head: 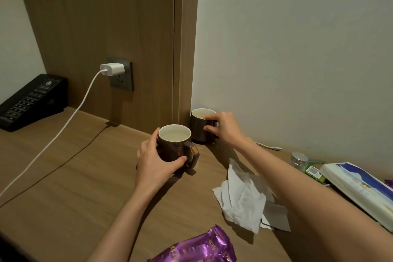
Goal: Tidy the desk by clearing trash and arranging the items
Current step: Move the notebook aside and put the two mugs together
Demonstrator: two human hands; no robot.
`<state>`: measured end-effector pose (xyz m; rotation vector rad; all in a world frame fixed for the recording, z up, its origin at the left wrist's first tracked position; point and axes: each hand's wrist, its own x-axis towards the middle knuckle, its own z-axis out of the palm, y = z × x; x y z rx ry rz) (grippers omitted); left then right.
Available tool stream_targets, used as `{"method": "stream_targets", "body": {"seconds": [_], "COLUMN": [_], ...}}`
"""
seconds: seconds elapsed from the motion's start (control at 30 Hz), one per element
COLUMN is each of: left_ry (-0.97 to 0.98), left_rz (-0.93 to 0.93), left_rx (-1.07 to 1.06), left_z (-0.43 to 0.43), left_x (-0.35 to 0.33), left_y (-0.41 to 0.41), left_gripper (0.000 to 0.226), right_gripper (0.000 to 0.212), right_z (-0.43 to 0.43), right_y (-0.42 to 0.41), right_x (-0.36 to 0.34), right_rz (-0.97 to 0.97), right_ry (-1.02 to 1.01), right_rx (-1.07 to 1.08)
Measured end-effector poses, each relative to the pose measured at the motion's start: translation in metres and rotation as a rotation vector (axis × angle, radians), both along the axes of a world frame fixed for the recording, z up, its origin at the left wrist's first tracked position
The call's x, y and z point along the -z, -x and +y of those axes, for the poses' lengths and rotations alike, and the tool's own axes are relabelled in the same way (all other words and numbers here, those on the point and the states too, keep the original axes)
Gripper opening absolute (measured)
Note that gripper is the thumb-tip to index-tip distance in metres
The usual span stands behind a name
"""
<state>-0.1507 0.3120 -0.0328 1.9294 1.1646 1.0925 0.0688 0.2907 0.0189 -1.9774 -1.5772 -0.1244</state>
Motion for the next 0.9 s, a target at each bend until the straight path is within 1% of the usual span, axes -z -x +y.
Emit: {"method": "stream_targets", "body": {"seconds": [0.03,0.1,0.17,0.2,0.23,0.3,0.37,0.43,0.5,0.7,0.9], "left_ry": [0.0,-0.005,0.002,0.008,0.012,0.016,0.033,0.059,0.077,0.083,0.013], "left_rz": [-0.002,-0.011,-0.021,-0.027,-0.032,-0.046,-0.07,-0.098,-0.126,-0.188,-0.119], "left_rx": [0.002,0.009,0.02,0.026,0.03,0.034,0.047,0.067,0.082,0.123,0.101], "left_z": [0.0,-0.001,-0.001,0.0,0.0,0.0,0.001,0.0,0.0,-0.004,-0.007], "left_x": [0.0,0.0,0.0,0.0,-0.001,0.0,-0.002,-0.004,-0.007,-0.01,-0.005], "left_y": [-0.001,0.0,0.001,0.002,0.003,0.004,0.006,0.007,0.01,0.01,-0.004], "left_gripper": [0.1,0.101,0.102,0.102,0.102,0.101,0.096,0.09,0.085,0.072,0.068], "right_gripper": [0.039,0.038,0.029,0.025,0.023,0.028,0.035,0.037,0.035,0.026,0.023], "right_z": [-0.001,-0.006,-0.017,-0.026,-0.035,-0.055,-0.069,-0.075,-0.076,-0.075,-0.072], "right_y": [0.0,0.002,0.011,0.019,0.028,0.048,0.063,0.072,0.073,0.058,0.039], "right_x": [0.001,0.0,-0.006,-0.009,-0.012,-0.015,-0.013,-0.007,-0.001,0.001,0.001], "right_rz": [0.0,-0.021,-0.007,0.036,0.098,0.194,0.195,0.149,0.134,0.222,0.256], "right_ry": [-0.003,-0.072,-0.168,-0.191,-0.188,-0.122,-0.015,0.045,0.044,-0.006,-0.033], "right_rx": [0.001,0.015,0.017,-0.005,-0.042,-0.12,-0.16,-0.156,-0.141,-0.091,-0.034]}}
